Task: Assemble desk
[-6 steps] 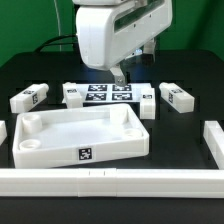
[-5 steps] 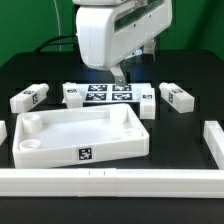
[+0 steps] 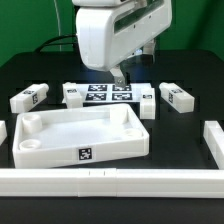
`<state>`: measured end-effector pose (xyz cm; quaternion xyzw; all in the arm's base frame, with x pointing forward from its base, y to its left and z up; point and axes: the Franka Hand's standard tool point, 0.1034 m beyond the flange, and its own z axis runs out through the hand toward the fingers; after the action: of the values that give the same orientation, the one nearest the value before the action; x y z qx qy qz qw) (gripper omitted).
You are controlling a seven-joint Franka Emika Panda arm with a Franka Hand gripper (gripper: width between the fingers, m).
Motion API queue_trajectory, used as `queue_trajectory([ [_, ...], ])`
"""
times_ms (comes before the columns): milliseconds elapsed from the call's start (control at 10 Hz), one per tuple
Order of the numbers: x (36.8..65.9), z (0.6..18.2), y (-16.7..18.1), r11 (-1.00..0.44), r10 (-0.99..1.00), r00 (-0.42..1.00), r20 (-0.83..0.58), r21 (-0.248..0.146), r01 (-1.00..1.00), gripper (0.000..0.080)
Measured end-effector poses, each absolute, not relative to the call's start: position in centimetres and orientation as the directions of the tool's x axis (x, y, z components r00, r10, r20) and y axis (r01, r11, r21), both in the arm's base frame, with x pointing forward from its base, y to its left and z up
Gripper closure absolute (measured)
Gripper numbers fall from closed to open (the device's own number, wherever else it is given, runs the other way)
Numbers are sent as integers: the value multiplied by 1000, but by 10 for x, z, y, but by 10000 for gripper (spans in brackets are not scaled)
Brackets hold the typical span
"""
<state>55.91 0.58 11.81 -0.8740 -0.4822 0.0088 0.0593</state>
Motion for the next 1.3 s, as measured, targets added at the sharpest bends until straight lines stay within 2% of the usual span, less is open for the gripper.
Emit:
queue_trajectory([
  [100,554,112,-2,-425,901,430,60,-74,902,150],
  [200,544,105,-7,-343,936,346,61,-56,938,150],
  [400,533,94,-13,-215,975,217,39,-48,975,150],
  [800,532,92,-15,-209,977,211,41,-45,977,150],
  [900,527,86,-24,-104,993,104,48,-5,995,150],
  [1100,513,76,-50,75,996,-77,37,48,996,150],
  [1300,503,68,-64,103,994,-104,42,27,994,150],
])
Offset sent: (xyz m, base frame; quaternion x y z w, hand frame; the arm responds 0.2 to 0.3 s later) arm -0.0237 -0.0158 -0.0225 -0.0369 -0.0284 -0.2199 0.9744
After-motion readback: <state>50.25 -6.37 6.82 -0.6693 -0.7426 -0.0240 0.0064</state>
